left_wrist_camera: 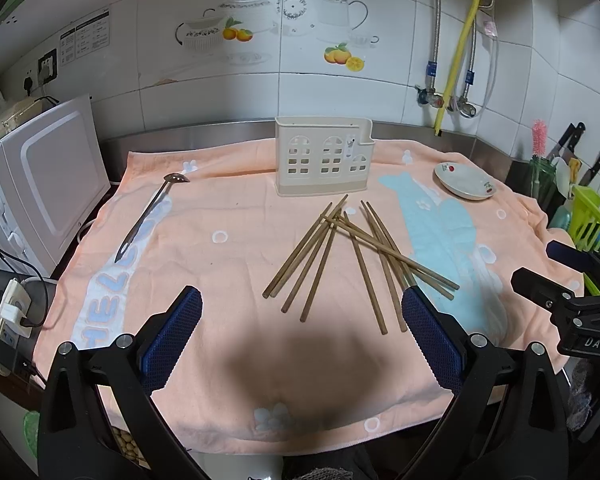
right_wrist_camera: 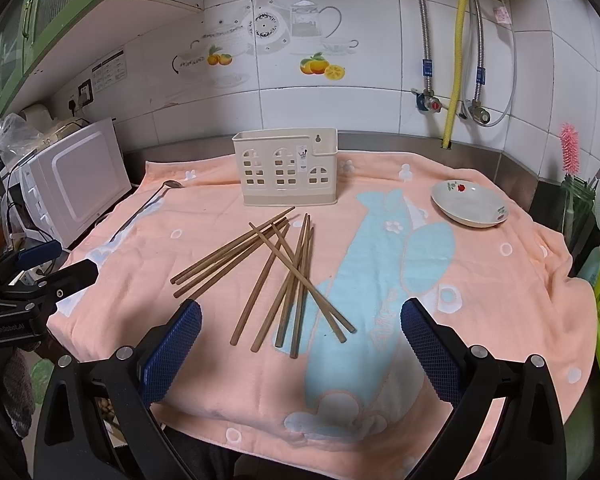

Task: Organize utensils

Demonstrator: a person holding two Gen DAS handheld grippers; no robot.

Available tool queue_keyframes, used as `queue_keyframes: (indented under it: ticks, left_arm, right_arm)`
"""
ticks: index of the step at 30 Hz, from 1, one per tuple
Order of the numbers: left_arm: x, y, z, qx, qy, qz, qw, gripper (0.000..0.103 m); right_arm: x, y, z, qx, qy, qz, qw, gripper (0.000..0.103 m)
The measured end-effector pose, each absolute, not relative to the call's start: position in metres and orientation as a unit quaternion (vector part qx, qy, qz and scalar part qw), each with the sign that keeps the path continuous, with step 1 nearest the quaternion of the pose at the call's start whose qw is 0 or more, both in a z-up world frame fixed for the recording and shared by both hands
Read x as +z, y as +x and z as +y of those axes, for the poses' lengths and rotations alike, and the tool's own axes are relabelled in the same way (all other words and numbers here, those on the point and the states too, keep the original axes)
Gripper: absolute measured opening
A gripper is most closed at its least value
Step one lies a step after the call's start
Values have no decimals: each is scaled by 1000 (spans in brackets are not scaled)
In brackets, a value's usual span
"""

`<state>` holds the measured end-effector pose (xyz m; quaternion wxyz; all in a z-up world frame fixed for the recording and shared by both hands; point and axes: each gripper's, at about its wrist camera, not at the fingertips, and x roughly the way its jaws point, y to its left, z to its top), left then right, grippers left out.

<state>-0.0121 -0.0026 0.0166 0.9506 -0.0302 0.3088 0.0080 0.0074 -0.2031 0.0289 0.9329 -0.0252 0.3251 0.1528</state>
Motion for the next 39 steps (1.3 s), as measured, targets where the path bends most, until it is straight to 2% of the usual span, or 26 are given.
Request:
queue_keyframes:
  ticks: [39]
  left_arm:
    - [15, -12, 1, 11, -47, 288, 956, 98]
  right_arm:
    - [30, 8, -205, 156, -18, 310, 938, 96]
